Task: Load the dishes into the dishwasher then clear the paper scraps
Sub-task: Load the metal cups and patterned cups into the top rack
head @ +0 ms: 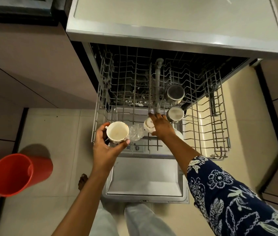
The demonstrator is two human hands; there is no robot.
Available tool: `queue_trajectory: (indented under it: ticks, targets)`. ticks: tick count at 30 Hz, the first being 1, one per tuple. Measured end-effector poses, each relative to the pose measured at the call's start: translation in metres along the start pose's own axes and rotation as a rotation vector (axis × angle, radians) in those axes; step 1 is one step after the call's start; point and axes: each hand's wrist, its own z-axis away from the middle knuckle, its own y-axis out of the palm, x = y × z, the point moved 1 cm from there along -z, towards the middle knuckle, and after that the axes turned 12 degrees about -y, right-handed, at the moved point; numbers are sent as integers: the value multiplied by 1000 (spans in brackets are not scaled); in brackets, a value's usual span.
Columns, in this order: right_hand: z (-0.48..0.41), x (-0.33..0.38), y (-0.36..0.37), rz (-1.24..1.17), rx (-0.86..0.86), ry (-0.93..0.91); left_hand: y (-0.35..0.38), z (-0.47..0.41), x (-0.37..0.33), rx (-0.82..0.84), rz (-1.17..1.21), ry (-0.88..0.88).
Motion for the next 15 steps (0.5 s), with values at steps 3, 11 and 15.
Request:
queue_trajectory:
  ticks: [3, 11, 15]
  targets:
    - [19, -2, -5, -66, -129, 57, 3, 0, -4, 6, -1, 9]
    - [65, 28, -11, -1147, -399, 288, 17, -9, -15, 119, 10, 35]
    - [68, 50, -21, -1821, -123, 310, 28, -15, -24, 225, -62, 41]
